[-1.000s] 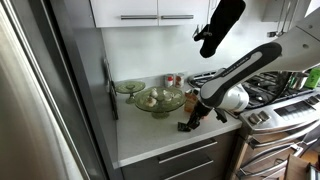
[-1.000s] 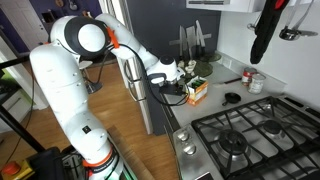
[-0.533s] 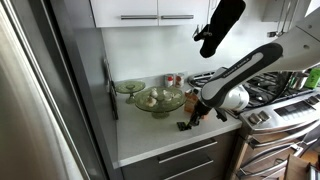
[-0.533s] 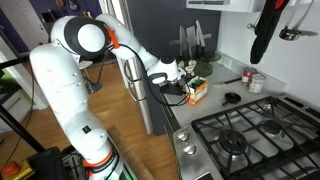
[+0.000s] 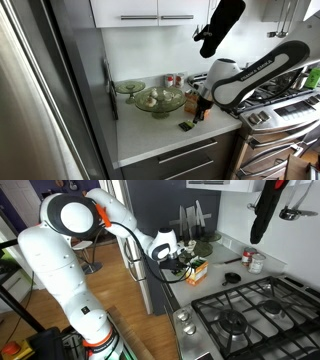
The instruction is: Pick up a green and black sachet and put it in them orange sachet pack
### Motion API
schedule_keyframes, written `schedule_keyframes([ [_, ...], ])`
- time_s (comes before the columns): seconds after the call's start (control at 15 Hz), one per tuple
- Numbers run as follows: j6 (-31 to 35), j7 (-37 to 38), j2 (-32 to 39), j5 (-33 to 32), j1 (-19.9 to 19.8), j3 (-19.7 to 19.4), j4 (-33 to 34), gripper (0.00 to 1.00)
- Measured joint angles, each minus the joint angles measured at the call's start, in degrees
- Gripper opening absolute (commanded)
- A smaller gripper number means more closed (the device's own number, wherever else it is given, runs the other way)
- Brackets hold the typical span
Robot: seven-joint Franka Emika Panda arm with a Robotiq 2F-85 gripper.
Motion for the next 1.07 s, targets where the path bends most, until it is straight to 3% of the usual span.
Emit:
schedule_keyframes([
  [0.07, -2.8, 1.5, -1.6, -1.8, -0.3, 0.2, 0.1, 0.26],
  [0.2, -7.8, 2.7, -4.7, -3.1, -0.5, 0.4, 0.3, 0.32],
  [0.33, -11.8, 1.4, -6.8, -2.3, -0.4, 0.6, 0.6, 0.47],
  [0.8, -14.2, -14.6, -5.0, 4.1, -0.3, 0.4, 0.4, 0.99],
  [1.07, -14.1, -19.9, -2.9, 4.4, -0.5, 0.4, 1.0, 1.0],
])
